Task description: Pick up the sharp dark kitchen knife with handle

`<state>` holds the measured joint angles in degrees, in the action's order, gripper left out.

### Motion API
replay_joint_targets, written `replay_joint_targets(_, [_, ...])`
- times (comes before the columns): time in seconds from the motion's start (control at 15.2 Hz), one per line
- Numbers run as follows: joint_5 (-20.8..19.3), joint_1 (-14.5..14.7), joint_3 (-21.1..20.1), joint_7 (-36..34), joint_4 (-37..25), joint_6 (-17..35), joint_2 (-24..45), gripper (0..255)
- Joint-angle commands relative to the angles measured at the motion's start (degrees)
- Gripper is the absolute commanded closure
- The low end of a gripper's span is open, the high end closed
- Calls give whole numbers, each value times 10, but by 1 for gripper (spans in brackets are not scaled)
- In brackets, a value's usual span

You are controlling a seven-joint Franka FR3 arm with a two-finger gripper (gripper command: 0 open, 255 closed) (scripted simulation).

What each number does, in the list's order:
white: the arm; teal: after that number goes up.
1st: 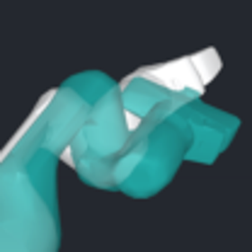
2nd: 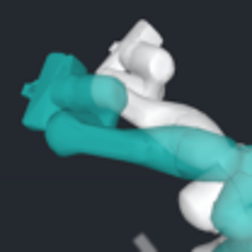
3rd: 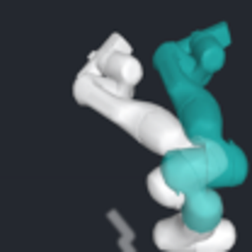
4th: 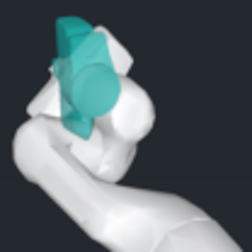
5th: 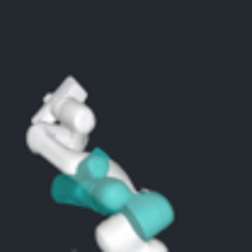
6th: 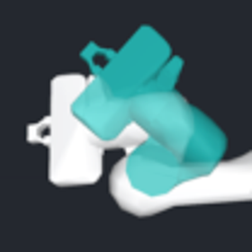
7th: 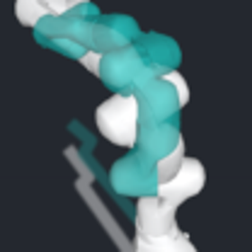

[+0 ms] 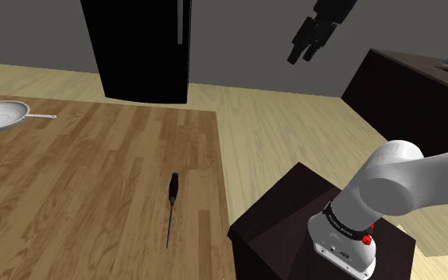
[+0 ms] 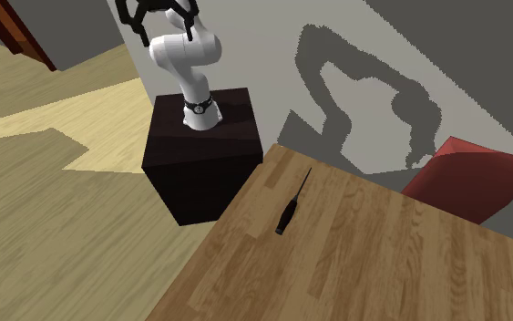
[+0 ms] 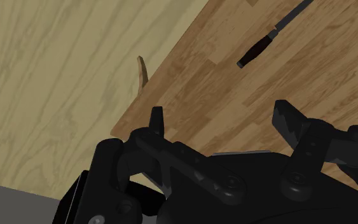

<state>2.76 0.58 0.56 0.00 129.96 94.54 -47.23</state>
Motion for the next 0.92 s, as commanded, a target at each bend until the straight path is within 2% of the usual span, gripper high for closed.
replay_joint_targets(0.0, [0,0,0,0,0,0,0,0])
replay_joint_targets(0.46, [34,7,-55,-70,94,104,24,0])
replay_joint_targets(0.86, [65,16,-106,-128,148,201,78,0])
